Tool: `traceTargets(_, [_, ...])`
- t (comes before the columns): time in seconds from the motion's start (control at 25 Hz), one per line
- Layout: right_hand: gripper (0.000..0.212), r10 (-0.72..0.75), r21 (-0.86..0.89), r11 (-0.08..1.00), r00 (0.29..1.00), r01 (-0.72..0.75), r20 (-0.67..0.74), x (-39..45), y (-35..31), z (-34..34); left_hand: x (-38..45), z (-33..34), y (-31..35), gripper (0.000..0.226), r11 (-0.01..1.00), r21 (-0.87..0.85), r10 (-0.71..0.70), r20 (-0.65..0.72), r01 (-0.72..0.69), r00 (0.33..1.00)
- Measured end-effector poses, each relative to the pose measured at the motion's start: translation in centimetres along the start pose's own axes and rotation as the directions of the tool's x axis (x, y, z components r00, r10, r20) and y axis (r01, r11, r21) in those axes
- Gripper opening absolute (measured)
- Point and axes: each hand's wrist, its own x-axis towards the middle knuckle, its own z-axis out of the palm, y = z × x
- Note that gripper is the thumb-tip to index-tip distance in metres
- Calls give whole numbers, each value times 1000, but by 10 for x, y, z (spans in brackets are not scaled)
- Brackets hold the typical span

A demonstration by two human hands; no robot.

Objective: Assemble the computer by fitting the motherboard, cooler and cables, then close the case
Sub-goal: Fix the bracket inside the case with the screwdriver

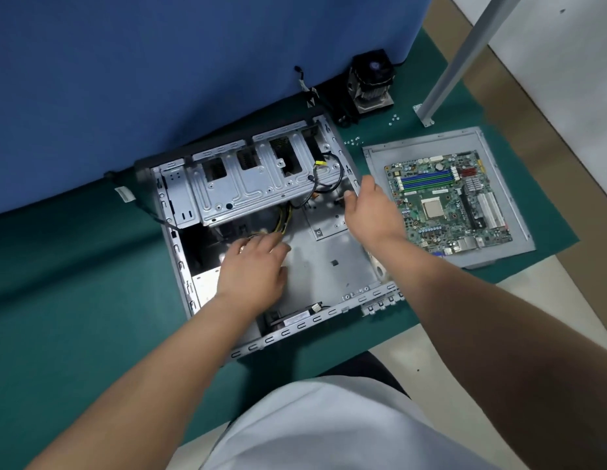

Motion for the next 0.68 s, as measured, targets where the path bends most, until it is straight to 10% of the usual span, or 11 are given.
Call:
traceTargets(0.28, [33,8,-46,999,1000,-9,-9,-1,-1,0,51,-8,8,44,943,206,-318,322,262,892])
traceTargets(0.68, [38,22,-76,997,1000,-23,-18,-2,-2,2,28,-16,7,33,951,301,-46,355,-68,934])
